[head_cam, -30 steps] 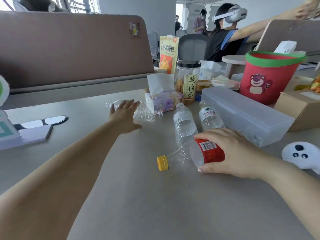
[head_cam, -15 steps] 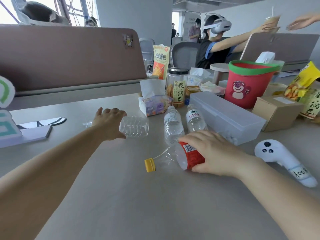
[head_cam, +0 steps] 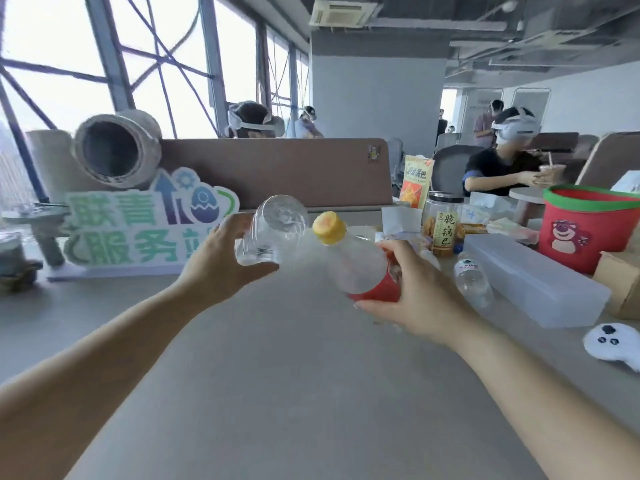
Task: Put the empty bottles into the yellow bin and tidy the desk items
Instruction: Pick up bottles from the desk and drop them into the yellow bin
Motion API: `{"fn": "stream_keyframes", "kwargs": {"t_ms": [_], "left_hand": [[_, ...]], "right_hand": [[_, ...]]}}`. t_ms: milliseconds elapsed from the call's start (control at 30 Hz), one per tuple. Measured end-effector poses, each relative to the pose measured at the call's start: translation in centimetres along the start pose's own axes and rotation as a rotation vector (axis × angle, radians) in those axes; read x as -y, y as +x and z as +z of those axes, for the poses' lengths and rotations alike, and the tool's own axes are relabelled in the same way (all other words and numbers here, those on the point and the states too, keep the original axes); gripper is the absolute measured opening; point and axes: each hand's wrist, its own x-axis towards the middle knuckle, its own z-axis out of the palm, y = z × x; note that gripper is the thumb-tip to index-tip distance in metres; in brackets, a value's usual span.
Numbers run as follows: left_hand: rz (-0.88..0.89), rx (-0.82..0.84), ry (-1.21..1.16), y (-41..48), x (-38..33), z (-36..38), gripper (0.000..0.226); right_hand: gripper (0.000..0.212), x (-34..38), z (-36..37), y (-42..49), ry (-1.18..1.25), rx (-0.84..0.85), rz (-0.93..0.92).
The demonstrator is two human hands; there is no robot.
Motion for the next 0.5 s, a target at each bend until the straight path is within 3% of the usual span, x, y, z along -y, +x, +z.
{"fn": "stream_keyframes", "kwargs": {"t_ms": [200,500], "left_hand": [[-0.086,-0.108,0.107,-7.4,3.6,-11.9,0.078],[-0.201,-0.222,0.213,-19.0,9.7,-28.0,0.077]], "right_hand": [[0.066,9.8,6.1,1.1,0.398,0.016,-0.038],[0.068,26.9,15.8,0.1,0.642,0.149,-0.203]]}}
